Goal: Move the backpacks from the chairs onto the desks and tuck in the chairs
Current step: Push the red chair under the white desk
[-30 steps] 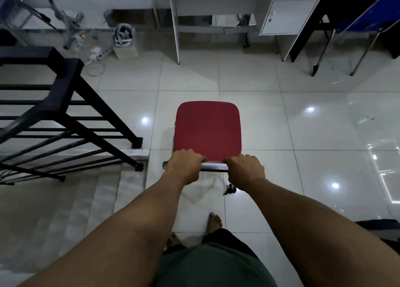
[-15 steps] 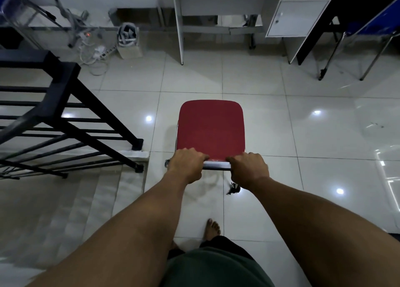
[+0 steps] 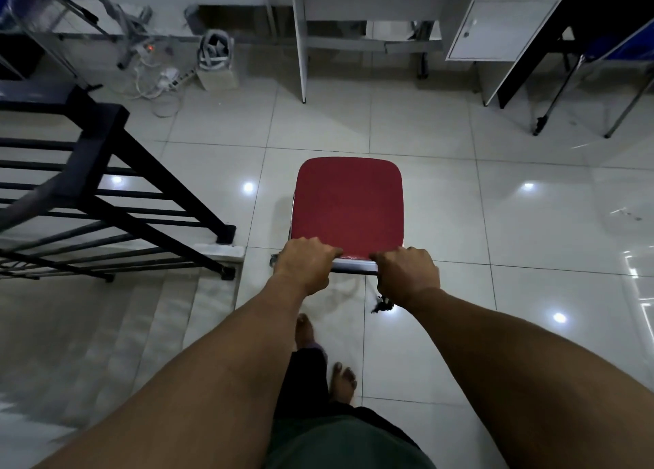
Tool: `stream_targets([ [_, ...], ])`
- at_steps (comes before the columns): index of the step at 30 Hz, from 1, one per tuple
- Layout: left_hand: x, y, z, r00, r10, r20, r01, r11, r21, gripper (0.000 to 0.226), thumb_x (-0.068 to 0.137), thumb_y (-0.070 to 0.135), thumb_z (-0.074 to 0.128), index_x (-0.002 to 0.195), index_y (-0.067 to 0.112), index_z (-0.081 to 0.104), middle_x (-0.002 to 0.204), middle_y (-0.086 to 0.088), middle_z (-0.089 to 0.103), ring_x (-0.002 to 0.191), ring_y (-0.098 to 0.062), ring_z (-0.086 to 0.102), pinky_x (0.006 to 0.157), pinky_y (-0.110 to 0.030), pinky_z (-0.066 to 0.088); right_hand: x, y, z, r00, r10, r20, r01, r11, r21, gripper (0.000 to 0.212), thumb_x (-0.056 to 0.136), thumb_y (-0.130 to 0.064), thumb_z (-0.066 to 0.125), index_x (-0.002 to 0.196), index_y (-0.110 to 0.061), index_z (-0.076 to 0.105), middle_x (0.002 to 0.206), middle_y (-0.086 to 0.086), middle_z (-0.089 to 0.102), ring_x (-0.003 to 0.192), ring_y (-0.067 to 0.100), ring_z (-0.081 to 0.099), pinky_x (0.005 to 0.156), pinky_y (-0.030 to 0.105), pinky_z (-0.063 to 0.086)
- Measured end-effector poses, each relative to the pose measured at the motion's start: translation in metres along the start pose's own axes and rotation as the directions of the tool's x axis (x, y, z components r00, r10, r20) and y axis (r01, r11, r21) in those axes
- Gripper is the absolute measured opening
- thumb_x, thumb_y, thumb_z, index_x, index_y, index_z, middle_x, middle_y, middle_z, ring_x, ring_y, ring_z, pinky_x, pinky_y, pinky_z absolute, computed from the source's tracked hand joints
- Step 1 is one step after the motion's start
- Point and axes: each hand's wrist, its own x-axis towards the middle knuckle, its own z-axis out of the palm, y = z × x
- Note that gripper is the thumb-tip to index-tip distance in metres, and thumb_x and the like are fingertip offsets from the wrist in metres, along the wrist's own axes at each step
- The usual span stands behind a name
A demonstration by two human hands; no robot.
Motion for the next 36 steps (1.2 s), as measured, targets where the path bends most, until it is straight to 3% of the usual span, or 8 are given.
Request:
stream_targets([
  [13,0.067,-0.032,-0.021,1.0,0.014,0.013,-0.014,1.0,0.0,0.051,0.084,0.021,0.063,0.132,0.038,0.057,0.105,-0.002,0.071,0.089,-0.026,0.067,0.081,-0.036,0.054,0.066,0.02,-0.018,0.999,0.024,-0.028,-0.024,1.0,0.018,0.027,0.076,-0.013,0.056,0.098,-0.025,0.066,0.084,0.003,0.069,0.072,0.031,0.064,0.06,0.029,0.035],
  [18,0.099,-0.039,-0.03,0.999,0.033,-0.002,-0.033,0.999,-0.013,0.049,0.083,0.02,0.062,0.129,0.037,0.06,0.102,-0.001,0.072,0.088,-0.026,0.067,0.08,-0.037,0.054,0.094,0.036,-0.022,0.996,0.055,-0.064,-0.054,0.998,0.011,0.027,0.079,-0.014,0.056,0.1,-0.026,0.066,0.081,0.001,0.067,0.06,0.027,0.045,0.059,0.028,0.032],
  [26,0.162,-0.065,-0.051,0.999,0.045,0.001,-0.045,0.999,-0.006,0.047,0.08,0.019,0.062,0.122,0.038,0.063,0.095,0.001,0.071,0.083,-0.026,0.066,0.074,-0.035,0.054,0.154,0.057,-0.041,0.994,0.08,-0.077,-0.079,0.997,0.016,0.028,0.077,-0.015,0.057,0.1,-0.028,0.067,0.074,-0.002,0.063,0.059,0.025,0.045,0.058,0.029,0.033],
  [33,0.211,-0.086,-0.062,0.997,0.071,0.002,-0.071,0.997,0.014,0.048,0.083,0.02,0.063,0.127,0.038,0.061,0.1,-0.002,0.071,0.086,-0.026,0.067,0.079,-0.037,0.056,0.2,0.072,-0.049,0.991,0.103,-0.082,-0.1,0.994,0.04,0.028,0.077,-0.017,0.059,0.1,-0.03,0.068,0.064,-0.006,0.048,0.056,0.024,0.046,0.057,0.028,0.033],
  [36,0.234,-0.096,-0.068,0.996,0.084,-0.003,-0.084,0.996,0.022,0.049,0.084,0.02,0.064,0.129,0.038,0.06,0.102,-0.001,0.071,0.088,-0.026,0.067,0.081,-0.036,0.056,0.221,0.078,-0.054,0.989,0.119,-0.085,-0.115,0.992,0.041,0.029,0.075,-0.017,0.058,0.099,-0.03,0.068,0.065,-0.005,0.053,0.056,0.024,0.045,0.056,0.027,0.034],
])
